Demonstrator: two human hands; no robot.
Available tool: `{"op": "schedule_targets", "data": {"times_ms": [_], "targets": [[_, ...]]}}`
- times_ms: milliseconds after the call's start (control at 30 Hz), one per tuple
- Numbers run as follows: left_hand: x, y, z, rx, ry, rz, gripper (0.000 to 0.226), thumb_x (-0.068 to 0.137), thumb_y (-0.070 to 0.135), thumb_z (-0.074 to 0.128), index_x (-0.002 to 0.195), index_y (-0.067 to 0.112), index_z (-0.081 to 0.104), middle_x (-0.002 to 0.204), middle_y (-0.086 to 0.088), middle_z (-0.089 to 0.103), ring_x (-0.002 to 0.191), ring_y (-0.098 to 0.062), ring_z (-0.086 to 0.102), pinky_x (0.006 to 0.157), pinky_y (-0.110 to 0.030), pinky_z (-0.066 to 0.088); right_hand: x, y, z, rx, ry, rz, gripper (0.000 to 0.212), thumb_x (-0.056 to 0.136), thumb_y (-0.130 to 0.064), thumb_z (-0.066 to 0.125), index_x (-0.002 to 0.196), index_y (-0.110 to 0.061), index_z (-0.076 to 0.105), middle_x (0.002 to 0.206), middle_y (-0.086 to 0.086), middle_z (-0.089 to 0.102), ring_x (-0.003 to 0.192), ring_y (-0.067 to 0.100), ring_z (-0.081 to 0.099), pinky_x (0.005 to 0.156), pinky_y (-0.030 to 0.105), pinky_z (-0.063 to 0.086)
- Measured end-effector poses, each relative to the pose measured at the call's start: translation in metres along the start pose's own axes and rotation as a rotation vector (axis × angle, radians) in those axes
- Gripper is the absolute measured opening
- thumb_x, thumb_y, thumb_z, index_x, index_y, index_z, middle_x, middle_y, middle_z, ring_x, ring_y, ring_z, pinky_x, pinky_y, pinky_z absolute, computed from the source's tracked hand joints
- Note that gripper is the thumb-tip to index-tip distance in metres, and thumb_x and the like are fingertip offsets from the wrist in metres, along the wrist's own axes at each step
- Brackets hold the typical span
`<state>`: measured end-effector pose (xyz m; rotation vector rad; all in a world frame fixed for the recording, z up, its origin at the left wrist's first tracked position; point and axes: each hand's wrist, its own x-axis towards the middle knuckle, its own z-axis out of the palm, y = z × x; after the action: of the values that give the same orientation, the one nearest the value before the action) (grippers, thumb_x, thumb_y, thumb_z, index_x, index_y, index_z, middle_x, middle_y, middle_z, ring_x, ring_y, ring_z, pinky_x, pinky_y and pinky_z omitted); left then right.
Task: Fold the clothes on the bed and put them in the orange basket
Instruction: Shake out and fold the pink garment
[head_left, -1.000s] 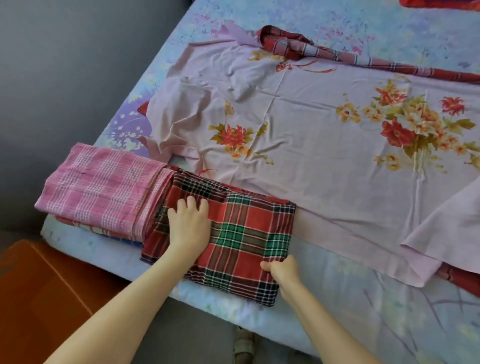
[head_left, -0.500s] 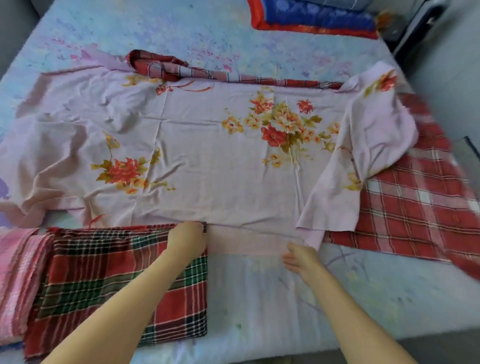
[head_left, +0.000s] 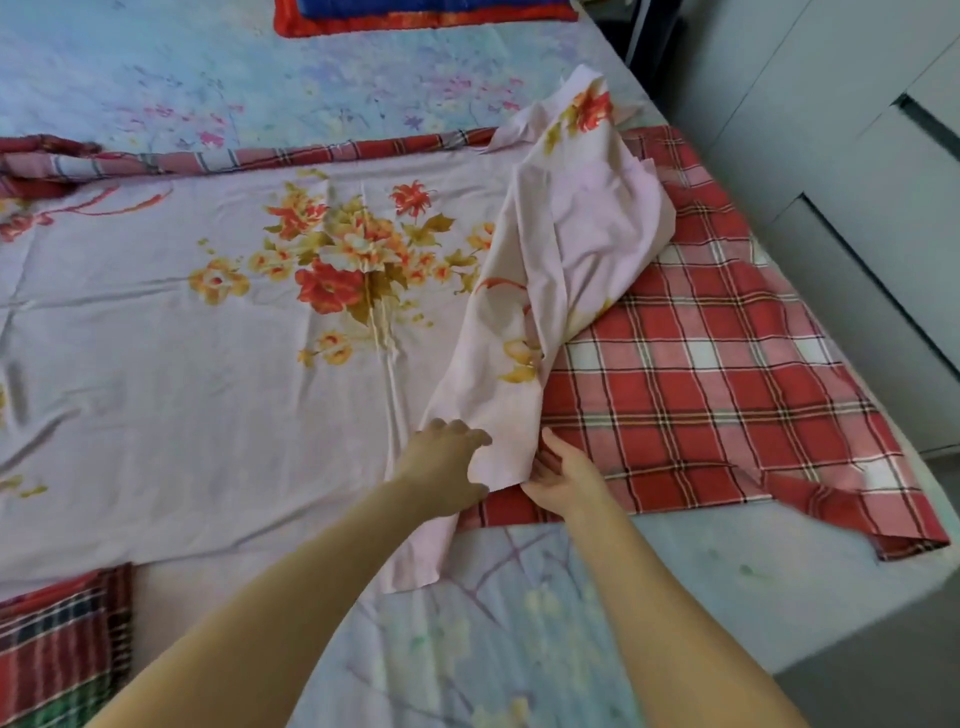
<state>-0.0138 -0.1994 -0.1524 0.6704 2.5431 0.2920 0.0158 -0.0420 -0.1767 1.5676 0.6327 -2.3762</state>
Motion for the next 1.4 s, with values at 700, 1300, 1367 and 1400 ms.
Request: {"op": "schedule_targets", "data": {"times_ms": [700,1300,1367,1400], "targets": [[-0.022,0.027,-0.22,-0.692,0.037,-0.289,0.011,0.068,0.013,0.065,0.073,0.004,0.063,0.065,-0.002,0.056,0.062,-0.012,0.05,0.06,-0.022,0.037,-0.055,-0.11,0.114,0.195,-0.297,-0.014,0.017,0.089,-0.018,0.061,0.101,-0.006,0.064,0.076,0.008,0.071,0.067,0.025,0.069,0.057,0.033,0.058],[0.101,0.09,-0.203,-1.2,0.441,-0.67,0.019,0.081,0.02,0.066,0.083,0.012,0.048,0.078,-0.004,0.054,0.079,-0.026,0.055,0.069,-0.034,0.049,-0.148,-0.208,0.093,-2.407,-0.186,-0.43,0.028,0.08,-0.018,0.054,0.102,-0.023,0.071,0.093,-0.006,0.068,0.081,0.013,0.058,0.068,0.026,0.043],[0.103,0.083,-0.2,-1.06,0.415,-0.565,0.018,0.082,0.021,0.062,0.074,0.014,0.048,0.073,-0.001,0.053,0.077,-0.025,0.053,0.064,-0.032,0.044,-0.128,-0.22,0.108,-2.222,-0.03,-0.679,0.027,0.086,-0.024,0.057,0.11,-0.021,0.068,0.11,-0.003,0.068,0.099,0.016,0.062,0.08,0.027,0.047],[0.101,0.08,-0.199,-1.017,0.361,-0.511,0.017,0.084,0.021,0.061,0.073,0.014,0.05,0.071,0.0,0.053,0.074,-0.023,0.053,0.062,-0.029,0.041,-0.12,-0.221,0.118,-2.001,-0.021,-0.778,0.029,0.089,-0.029,0.057,0.113,-0.016,0.067,0.114,-0.001,0.067,0.105,0.017,0.062,0.085,0.028,0.047]]}}
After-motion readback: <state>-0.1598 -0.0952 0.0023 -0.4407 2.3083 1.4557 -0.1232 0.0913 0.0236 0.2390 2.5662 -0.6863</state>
